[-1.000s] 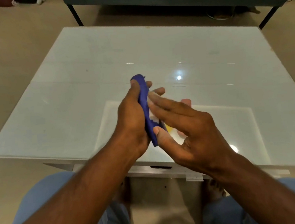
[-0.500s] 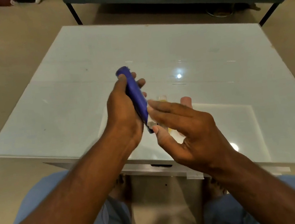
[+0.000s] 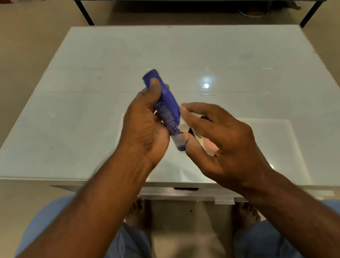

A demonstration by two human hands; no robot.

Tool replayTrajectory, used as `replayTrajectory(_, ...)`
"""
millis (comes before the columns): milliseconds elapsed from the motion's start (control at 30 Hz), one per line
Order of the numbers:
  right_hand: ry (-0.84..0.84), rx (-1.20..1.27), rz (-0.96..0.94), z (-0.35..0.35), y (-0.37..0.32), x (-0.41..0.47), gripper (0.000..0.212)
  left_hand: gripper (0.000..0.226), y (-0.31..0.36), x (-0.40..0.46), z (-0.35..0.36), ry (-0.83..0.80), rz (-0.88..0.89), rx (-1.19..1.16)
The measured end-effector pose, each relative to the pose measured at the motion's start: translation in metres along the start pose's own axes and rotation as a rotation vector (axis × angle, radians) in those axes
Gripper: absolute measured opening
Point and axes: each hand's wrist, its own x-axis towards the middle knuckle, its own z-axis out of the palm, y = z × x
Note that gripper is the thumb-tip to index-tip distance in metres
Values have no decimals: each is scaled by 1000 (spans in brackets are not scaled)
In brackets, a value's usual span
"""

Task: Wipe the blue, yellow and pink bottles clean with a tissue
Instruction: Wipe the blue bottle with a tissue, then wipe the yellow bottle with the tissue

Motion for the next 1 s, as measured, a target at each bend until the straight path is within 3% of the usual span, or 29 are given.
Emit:
replayTrajectory(100, -24, 0, -27, 0, 3, -4, 32, 24, 8, 4, -8, 60, 50, 10)
replayTrajectory(267, 51, -11, -11, -1, -2, 3, 50, 22, -9, -8, -1, -121, 38, 285)
replayTrajectory(333, 21, 10, 28, -3, 1, 4, 43, 19, -10, -6, 0, -93, 90, 392)
replayTrajectory(400, -28, 38, 74, -4, 5, 1, 24, 18, -1, 6, -7, 23, 267, 677)
replayTrajectory(500, -1, 130, 276, -10, 9, 1, 12, 31, 16, 26, -25, 97, 607, 1229)
replayTrajectory(600, 190, 278, 575, -25, 20, 12, 14, 46, 14, 37, -40, 101, 498, 1464)
replayTrajectory(700, 325, 621, 800, -37, 30, 20, 21, 51, 0, 42, -40, 80, 386, 1537)
replayTrajectory(800, 346, 763, 862, -38, 31, 19, 23, 62, -7, 44, -34, 49, 292, 1569)
replayTrajectory(1000, 356, 779, 863, -40, 34, 17, 28, 90, -4, 46, -32, -15, 237, 1725)
